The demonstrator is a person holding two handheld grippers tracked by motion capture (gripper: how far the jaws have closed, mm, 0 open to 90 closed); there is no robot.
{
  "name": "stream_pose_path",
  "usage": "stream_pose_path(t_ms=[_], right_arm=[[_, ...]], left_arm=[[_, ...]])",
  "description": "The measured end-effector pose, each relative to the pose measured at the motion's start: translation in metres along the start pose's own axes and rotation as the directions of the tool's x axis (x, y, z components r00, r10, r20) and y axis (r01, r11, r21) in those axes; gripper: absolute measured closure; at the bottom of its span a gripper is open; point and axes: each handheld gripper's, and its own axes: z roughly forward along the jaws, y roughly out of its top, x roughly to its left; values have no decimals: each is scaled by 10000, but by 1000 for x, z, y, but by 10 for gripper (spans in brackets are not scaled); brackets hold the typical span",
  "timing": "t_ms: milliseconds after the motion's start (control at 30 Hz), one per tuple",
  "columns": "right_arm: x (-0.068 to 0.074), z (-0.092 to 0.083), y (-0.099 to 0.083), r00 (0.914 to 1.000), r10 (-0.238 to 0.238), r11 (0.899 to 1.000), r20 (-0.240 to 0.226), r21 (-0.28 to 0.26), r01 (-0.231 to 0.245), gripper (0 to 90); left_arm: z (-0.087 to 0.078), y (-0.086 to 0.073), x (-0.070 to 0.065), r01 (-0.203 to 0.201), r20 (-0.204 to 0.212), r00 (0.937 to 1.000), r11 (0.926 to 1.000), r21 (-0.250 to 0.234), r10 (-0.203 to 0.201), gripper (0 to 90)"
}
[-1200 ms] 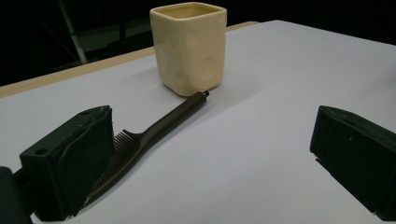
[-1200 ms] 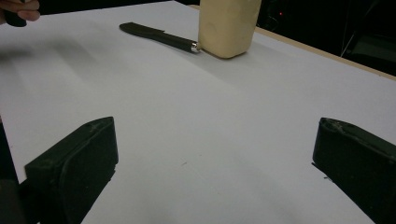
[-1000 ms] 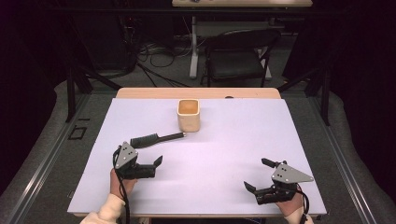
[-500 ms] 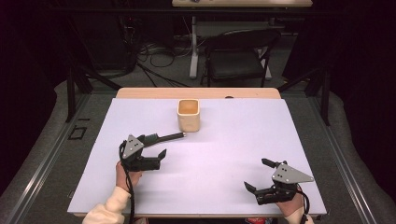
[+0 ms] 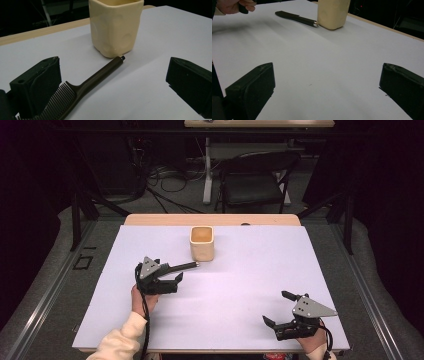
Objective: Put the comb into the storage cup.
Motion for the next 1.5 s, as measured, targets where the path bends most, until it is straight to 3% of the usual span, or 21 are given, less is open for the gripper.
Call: stream_pose_path(t_ms=[367, 800, 1033, 1367, 1400, 1467, 1500], right_arm=[[-1, 2, 0, 10000, -11, 10000, -94, -5, 11, 0], [-2, 6, 2, 9999, -69, 10000, -118, 18, 70, 0], [-3, 9, 3, 9997, -122, 9999, -203, 62, 123, 0], [-3, 10, 3, 9996, -132, 9999, -263, 97, 135, 0], [-4, 10, 3, 9996, -135, 9999, -267, 91, 138, 0], [-4, 10, 3, 9995, -142, 9999, -269, 83, 144, 0], [-4, 10, 3, 9995, -138, 9999, -270, 87, 140, 0]], left_arm=[[16, 3, 6, 86, -443, 9990, 9989, 455, -66, 1], [41, 12, 16, 588, -854, 9950, 9947, 845, -516, 6], [52, 12, 17, 556, -1041, 9936, 9919, 1142, -437, 34], [67, 17, 15, 532, -975, 9944, 9916, 1176, -418, 294], [71, 17, 15, 586, -928, 9945, 9912, 1185, -477, 385], [73, 18, 15, 575, -814, 9955, 9908, 1228, -477, 415], [74, 18, 14, 595, -804, 9955, 9907, 1221, -499, 489]])
